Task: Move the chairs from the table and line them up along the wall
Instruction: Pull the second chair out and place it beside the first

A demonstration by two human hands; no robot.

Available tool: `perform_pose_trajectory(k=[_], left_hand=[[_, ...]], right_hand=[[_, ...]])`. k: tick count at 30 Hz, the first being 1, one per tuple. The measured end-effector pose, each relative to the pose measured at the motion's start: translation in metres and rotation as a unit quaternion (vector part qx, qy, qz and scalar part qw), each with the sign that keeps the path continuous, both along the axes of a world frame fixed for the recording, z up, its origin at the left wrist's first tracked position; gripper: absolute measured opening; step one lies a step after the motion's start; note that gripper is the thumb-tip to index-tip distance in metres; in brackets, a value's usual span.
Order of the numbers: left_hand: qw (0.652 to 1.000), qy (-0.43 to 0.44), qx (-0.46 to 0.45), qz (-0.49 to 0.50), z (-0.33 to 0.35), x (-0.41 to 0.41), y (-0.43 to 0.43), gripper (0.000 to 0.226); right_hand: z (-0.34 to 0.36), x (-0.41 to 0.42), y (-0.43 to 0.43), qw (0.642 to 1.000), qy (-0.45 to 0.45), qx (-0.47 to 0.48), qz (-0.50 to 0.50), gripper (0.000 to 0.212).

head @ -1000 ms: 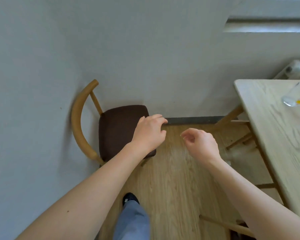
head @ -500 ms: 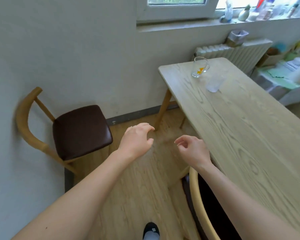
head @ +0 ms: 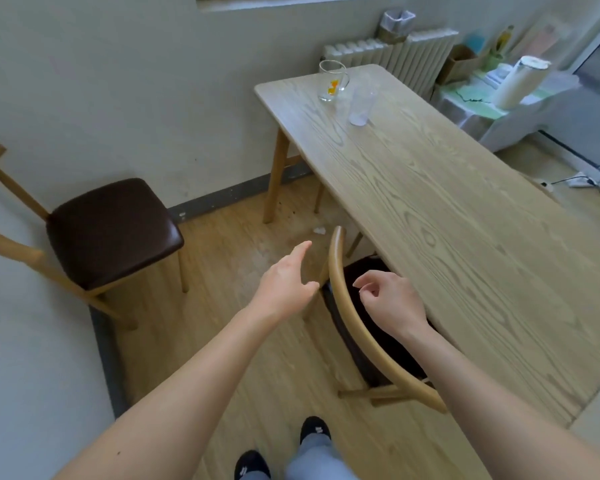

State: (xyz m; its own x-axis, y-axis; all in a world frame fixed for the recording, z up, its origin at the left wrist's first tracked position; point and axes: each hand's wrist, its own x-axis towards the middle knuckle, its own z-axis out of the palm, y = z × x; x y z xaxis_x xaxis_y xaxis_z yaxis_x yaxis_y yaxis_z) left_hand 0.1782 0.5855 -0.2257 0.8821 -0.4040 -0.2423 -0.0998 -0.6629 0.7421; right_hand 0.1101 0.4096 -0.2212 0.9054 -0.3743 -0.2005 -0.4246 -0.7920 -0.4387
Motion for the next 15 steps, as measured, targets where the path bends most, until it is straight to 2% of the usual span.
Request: perform_pose_trajectory(k=[4,9,12,15], left_hand=[[1.000,0.012,0.003,-0.029,-0.012,-0.024,-0.022,0.066],[0.996,0.070,0.043,-0.030,-0.041,-0.050,-0.059,0.064],[0.993,0.108,0.049,0.006,-0.064,-0.064,-0.091,0.065],[0.981,0.169,0.024,0.088,-0.086,-0.074,-0.122,0.077]], right_hand=[[-0.008,-0.026,-0.026,1.000,0.005,0.001,-0.008,0.023],[-0.022,-0.046,-0.061,1.000,0.016,0.020,-0.009,0.024],[-0.033,-0.054,-0.090,0.999,0.033,0.037,-0.005,0.025],[-0.046,-0.059,-0.117,0.997,0.048,0.055,0.004,0.026]])
